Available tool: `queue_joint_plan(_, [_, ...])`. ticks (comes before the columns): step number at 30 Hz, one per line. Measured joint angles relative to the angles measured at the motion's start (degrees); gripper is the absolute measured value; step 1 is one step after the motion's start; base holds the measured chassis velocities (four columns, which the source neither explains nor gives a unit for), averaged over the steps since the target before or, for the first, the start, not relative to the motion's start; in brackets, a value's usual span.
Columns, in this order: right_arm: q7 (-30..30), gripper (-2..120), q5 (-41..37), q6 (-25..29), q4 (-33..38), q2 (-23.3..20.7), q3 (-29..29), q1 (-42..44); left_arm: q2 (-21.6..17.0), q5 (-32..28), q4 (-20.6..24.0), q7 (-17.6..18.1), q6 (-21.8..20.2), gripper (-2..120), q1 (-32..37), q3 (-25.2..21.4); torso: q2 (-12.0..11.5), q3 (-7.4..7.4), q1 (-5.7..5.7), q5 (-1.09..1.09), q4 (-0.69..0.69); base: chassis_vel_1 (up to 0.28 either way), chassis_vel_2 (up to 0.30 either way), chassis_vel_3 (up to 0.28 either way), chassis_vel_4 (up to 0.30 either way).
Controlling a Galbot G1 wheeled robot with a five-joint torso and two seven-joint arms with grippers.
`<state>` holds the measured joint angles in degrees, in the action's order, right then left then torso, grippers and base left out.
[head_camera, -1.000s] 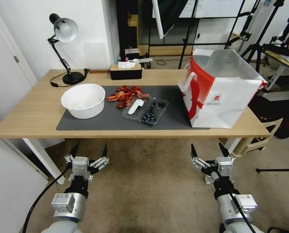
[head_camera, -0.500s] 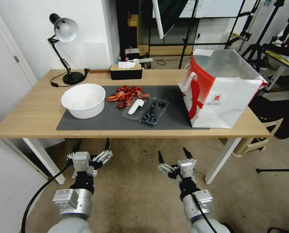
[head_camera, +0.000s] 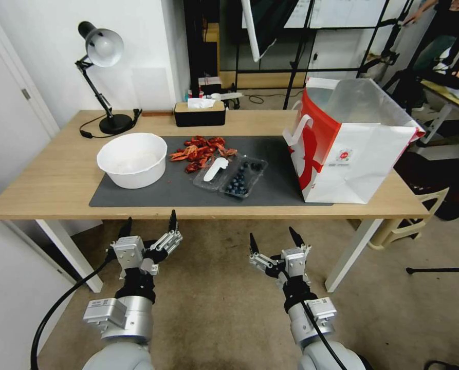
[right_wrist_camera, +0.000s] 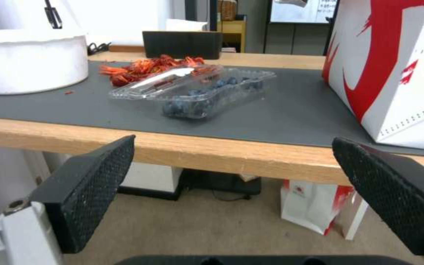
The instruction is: Close the takeout container lid, then place the container into the takeout bag.
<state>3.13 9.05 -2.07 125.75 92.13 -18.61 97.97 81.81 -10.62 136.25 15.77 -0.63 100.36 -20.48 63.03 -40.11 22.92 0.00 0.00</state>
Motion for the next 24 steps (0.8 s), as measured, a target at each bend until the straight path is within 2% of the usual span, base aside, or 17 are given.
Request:
queue_joint_plan(7, [-0.07,100,-1.41,-0.75,-0.32,0.18,-0.71,-2.13,-0.37,0.10,-1.14,-0.91,0.28,100,-0.12,-0.69,0.00,0.00,0.00,0.00,0.00,0.000,0.000,0.000,0.000])
queue_joint_plan(14, [-0.77,100,-4.89,-4.07,0.20,-0.58,-0.79,-4.49,-0.75,0.12,-2.14,-1.54,0.37,100,-0.41,-1.32,0.00,0.00,0.00,0.00,0.00,0.000,0.000,0.000,0.000])
queue_joint_plan(24, [-5.15,100,-11.11,-8.95,-0.76,-2.41,1.13,-10.52,-0.74,0.08,-4.50,-3.60,1.86,100,-0.86,-1.34,0.00,0.00,0.00,0.00,0.00,0.000,0.000,0.000,0.000])
